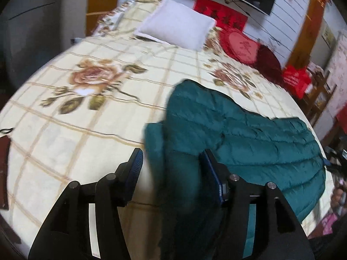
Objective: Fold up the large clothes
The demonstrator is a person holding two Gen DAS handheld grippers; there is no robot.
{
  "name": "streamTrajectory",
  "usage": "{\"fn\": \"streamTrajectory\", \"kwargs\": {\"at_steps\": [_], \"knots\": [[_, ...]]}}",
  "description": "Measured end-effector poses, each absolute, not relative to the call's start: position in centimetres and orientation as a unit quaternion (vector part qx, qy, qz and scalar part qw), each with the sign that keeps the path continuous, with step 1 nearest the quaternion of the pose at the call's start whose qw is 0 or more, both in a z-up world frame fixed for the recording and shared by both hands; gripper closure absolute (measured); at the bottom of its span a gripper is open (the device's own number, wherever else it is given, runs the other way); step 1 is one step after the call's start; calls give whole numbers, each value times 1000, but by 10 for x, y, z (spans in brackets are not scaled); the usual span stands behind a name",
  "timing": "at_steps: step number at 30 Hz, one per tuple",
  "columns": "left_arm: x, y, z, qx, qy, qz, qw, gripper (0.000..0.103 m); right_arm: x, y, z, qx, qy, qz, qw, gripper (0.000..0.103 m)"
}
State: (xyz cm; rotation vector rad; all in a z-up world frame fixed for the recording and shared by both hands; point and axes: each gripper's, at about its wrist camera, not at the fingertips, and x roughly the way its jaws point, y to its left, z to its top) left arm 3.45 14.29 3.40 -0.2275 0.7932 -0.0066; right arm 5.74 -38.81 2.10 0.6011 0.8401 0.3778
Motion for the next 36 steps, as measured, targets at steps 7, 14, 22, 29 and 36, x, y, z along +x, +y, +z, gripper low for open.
{"fn": "streamTrajectory", "kwargs": {"at_steps": [7,14,22,29,36], "knots": [[16,119,68,-108,340,10,934,47,8,-326,71,131,310,108,936,32],[86,80,76,-64,370,38,926,47,40,-284,62,83,303,68,947,23],[120,83,0,-24,413,80,907,46,85,-284,15,89,418,50,903,12],[123,81,-1,-24,420,81,904,44,88,-275,8,50,439,33,897,0],[125,84,-1,-37,424,73,902,41,85,-274,9,60,434,19,899,0]]}}
